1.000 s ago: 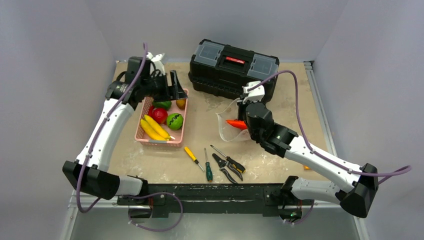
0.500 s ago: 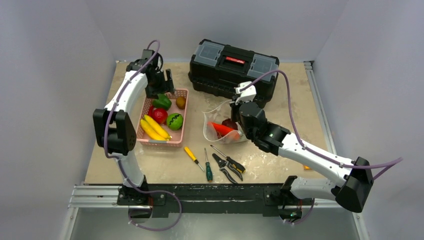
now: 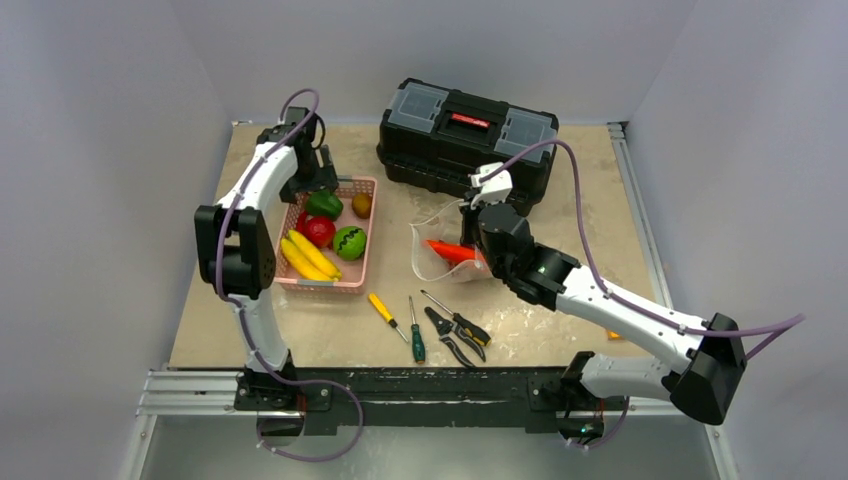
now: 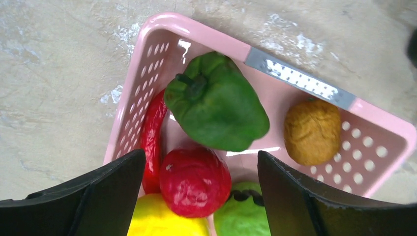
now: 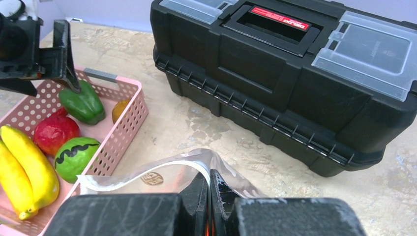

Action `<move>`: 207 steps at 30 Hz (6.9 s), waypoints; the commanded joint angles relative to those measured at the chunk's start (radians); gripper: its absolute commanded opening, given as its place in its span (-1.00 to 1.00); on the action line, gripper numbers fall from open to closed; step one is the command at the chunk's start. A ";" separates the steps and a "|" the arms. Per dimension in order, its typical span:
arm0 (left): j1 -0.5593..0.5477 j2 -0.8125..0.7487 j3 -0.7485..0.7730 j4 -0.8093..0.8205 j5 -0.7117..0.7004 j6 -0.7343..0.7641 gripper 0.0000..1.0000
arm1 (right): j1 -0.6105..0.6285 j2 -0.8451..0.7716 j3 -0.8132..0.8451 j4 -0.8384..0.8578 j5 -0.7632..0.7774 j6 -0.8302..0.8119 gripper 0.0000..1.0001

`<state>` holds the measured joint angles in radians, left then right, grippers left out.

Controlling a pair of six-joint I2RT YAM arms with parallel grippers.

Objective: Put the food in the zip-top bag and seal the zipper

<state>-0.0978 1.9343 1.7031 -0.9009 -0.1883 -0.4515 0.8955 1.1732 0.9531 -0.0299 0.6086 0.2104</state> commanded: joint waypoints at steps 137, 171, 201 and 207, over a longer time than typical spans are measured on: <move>-0.059 -0.415 -0.416 0.448 0.355 -0.132 0.82 | -0.194 0.038 0.052 -0.005 -0.325 0.366 -1.00; -0.043 0.151 -0.111 0.312 0.418 -0.178 0.38 | -0.196 0.038 0.055 0.011 -0.351 0.376 -1.00; 0.045 -0.267 -0.374 0.697 0.835 -0.451 -0.38 | -0.197 0.045 0.068 -0.035 -0.338 0.374 -1.00; 0.028 -0.403 -0.364 0.692 0.804 -0.362 -0.40 | -0.196 0.080 0.088 -0.035 -0.348 0.364 -1.00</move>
<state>-0.0597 1.6646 1.3212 -0.3168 0.5793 -0.8577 0.7055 1.2335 0.9844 -0.0971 0.2695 0.5732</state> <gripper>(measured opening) 0.507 0.003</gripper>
